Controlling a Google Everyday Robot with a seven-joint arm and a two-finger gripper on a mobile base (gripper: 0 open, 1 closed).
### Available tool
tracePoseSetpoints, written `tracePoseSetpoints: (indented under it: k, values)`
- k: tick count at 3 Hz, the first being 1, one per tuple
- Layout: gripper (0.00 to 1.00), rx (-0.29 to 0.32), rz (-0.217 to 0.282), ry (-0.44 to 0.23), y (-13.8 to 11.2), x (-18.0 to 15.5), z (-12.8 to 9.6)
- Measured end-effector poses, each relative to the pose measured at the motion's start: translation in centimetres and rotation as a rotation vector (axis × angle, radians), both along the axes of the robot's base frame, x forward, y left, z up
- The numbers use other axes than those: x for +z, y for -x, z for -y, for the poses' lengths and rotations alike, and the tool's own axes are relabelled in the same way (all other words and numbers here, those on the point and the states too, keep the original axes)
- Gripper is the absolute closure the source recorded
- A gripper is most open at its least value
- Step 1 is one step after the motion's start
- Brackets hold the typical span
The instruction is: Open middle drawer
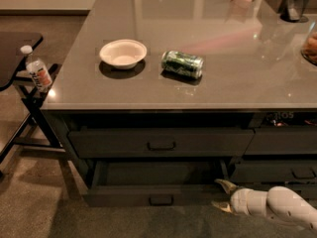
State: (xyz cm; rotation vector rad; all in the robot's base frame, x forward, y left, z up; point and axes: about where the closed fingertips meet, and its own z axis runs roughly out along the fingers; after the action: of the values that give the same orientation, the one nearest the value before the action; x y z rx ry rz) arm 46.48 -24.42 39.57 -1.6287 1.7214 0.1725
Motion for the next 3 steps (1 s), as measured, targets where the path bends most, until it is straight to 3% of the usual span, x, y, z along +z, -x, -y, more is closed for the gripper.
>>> tracePoseSetpoints:
  k: [2, 3]
  values:
    - [1.0, 0.0, 0.0, 0.0, 0.0, 1.5, 0.0]
    - [1.0, 0.026, -0.013, -0.026, 1.5, 1.0, -1.0]
